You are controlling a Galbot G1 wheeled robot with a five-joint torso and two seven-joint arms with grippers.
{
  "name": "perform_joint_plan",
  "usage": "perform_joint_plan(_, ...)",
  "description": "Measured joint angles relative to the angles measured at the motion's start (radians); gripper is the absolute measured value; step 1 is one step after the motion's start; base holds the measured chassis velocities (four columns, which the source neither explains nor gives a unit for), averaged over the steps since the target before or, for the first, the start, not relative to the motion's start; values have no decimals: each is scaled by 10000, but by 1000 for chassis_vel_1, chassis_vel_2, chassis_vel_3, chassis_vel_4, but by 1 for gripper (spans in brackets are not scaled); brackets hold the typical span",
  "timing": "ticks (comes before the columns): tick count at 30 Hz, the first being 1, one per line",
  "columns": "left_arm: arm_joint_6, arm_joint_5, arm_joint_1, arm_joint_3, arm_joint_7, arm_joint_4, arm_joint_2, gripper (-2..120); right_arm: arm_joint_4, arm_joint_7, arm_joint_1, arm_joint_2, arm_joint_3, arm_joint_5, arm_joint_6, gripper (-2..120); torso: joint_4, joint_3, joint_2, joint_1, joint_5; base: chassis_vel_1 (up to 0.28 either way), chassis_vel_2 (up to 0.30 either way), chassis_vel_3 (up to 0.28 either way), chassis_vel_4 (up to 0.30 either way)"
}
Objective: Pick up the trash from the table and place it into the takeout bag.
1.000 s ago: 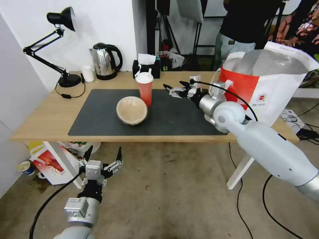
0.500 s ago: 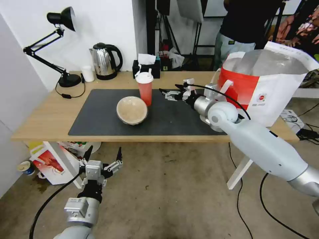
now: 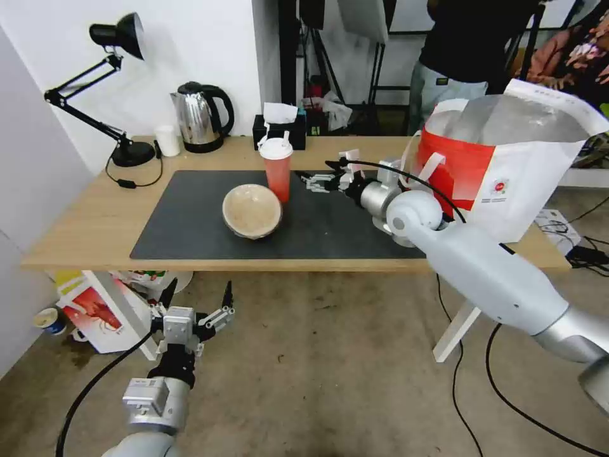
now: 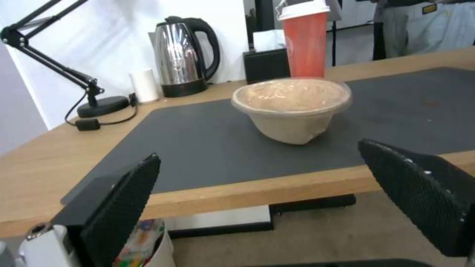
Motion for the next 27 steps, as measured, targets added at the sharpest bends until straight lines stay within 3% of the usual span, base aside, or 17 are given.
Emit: perform_joint_plan(27, 0, 0, 0, 0, 0, 0, 0, 100, -2082, -531, 1087, 1199, -687, -335, 136, 100, 0, 0, 0, 1, -1, 0, 0, 0, 0)
